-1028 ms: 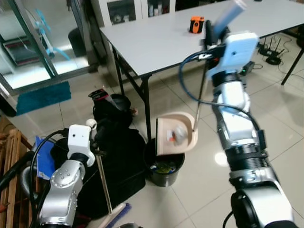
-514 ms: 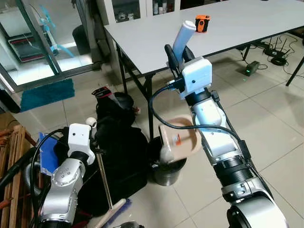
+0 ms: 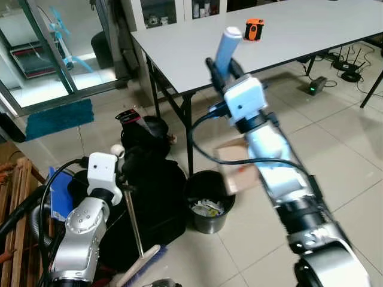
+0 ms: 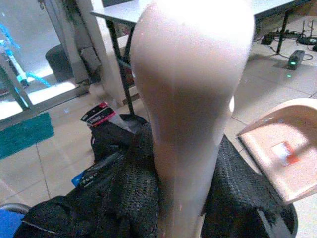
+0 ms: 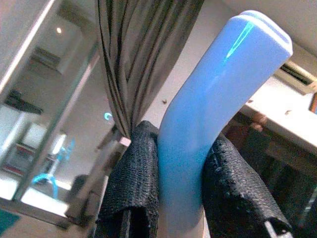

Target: Sweep floor

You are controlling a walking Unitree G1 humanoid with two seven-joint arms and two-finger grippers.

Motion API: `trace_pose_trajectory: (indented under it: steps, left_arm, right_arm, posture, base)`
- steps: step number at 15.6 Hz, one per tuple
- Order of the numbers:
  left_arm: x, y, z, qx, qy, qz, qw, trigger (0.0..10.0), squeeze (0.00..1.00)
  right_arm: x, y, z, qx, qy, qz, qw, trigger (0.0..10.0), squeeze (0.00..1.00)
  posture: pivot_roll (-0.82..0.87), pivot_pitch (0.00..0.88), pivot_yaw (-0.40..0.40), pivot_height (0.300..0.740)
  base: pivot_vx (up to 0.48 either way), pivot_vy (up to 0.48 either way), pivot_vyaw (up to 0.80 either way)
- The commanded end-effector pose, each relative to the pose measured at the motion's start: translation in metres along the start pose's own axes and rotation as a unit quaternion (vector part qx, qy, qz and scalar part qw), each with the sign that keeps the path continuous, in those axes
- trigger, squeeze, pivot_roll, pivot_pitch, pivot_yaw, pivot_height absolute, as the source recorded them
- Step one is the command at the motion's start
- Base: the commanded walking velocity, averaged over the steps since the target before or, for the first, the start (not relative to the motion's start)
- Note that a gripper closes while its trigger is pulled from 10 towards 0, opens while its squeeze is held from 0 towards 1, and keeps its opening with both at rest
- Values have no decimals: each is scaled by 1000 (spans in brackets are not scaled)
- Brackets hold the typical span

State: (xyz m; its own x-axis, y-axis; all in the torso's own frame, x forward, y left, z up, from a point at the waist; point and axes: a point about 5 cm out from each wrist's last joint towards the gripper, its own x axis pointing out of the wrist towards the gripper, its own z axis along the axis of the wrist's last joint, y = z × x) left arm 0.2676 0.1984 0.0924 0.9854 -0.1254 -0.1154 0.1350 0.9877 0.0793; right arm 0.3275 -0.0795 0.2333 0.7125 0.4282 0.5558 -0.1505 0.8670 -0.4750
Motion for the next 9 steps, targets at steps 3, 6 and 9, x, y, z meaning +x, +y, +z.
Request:
trace_pose_trajectory:
  steps: [3, 6, 9]
  left_arm:
    - [-1, -6, 12, 7, -11, -10, 1000, 10000, 0]
    - [-3, -14, 13, 7, -3, -32, 999, 10000, 0]
    - [-5, -17, 17, -1, -2, -36, 999, 10000, 0]
  right_arm:
    - [-20, -35, -8, -31, 67, -53, 996, 10000, 0]
    - [-58, -58, -30, -7, 176, -124, 977, 10000, 0]
    - [-89, -64, -41, -3, 247, -162, 956, 10000, 0]
  posture:
    - [70, 7, 94, 740]
    - [59, 12, 94, 740]
    - [59, 14, 93, 740]
  base:
    - [0, 0, 0]
    - [0, 0, 0]
    - [0, 0, 0]
